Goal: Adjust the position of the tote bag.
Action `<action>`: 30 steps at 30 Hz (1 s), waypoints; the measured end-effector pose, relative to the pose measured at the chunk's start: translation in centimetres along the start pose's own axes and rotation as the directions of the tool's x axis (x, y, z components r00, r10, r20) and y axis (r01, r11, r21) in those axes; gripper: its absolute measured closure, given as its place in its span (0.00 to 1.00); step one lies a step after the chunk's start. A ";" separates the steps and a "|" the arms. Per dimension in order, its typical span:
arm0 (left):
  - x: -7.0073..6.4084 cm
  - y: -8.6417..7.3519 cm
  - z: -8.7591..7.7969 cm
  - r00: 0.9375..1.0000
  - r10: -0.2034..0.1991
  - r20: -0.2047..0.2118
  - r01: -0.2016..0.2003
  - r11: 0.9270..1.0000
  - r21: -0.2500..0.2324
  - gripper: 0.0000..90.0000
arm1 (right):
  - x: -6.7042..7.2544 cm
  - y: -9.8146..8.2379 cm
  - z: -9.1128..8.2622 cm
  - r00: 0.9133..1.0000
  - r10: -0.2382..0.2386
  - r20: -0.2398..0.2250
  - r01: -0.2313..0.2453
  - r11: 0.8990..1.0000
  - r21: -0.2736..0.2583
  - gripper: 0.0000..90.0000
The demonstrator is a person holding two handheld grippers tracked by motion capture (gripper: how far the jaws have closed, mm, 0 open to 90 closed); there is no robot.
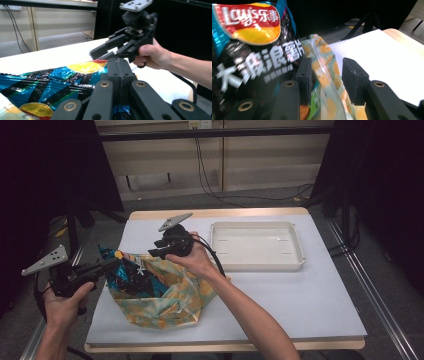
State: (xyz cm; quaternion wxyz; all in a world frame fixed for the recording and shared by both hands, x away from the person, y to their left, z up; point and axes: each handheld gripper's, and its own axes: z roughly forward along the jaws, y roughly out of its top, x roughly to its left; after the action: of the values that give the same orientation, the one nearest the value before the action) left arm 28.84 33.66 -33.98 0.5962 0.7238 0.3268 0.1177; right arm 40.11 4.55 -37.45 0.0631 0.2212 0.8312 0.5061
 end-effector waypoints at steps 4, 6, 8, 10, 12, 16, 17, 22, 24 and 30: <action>0.3 0.2 0.0 1.000 -0.016 0.012 0.016 1.000 -0.017 1.00 | -0.1 -1.1 -2.1 1.000 0.008 0.002 -0.008 1.000 -0.018 0.64; 0.2 0.6 0.0 1.000 -0.011 -0.008 0.011 1.000 -0.008 1.00 | 0.0 -1.5 -2.5 1.000 0.011 -0.003 -0.012 1.000 -0.024 0.64; 0.1 0.9 0.1 1.000 -0.008 -0.004 0.008 1.000 -0.010 1.00 | 0.1 -2.5 -3.0 1.000 0.010 0.000 -0.010 1.000 -0.019 0.63; 0.1 1.3 0.0 1.000 -0.006 -0.007 0.006 1.000 -0.014 1.00 | 0.1 -3.3 -3.3 1.000 0.013 0.002 -0.013 1.000 -0.017 0.61; 0.2 1.6 0.0 1.000 -0.007 -0.003 0.007 1.000 -0.017 1.00 | 0.1 -3.9 -3.6 1.000 0.019 0.007 -0.018 1.000 -0.008 0.60; 0.0 1.8 0.3 1.000 -0.008 -0.023 0.009 1.000 0.009 1.00 | 0.2 -4.5 -4.1 1.000 0.022 0.002 -0.022 1.000 -0.012 0.58; -0.1 1.7 0.6 1.000 -0.002 -0.012 0.002 1.000 0.018 1.00 | 0.3 -4.7 -4.1 1.000 0.021 -0.001 -0.021 1.000 -0.015 0.58; -0.2 0.0 1.6 1.000 -0.011 0.016 0.010 0.999 0.042 1.00 | 1.0 -5.0 -4.2 1.000 0.012 -0.023 -0.013 1.000 -0.014 0.56; -0.1 -0.7 1.7 1.000 -0.019 0.019 0.018 0.999 0.048 1.00 | 1.3 -5.2 -4.0 1.000 0.011 -0.029 -0.011 1.000 -0.010 0.53; -0.4 -1.4 2.1 0.999 -0.018 0.027 0.017 0.998 0.065 1.00 | 2.7 -5.3 -3.2 0.997 -0.007 -0.081 0.006 1.000 -0.005 0.42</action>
State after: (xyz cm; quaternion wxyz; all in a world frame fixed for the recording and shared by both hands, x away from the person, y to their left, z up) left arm 29.27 31.83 -35.72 0.5779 0.7413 0.3287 0.0920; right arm 35.04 1.02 -40.21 0.0314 0.1976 0.8325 0.5166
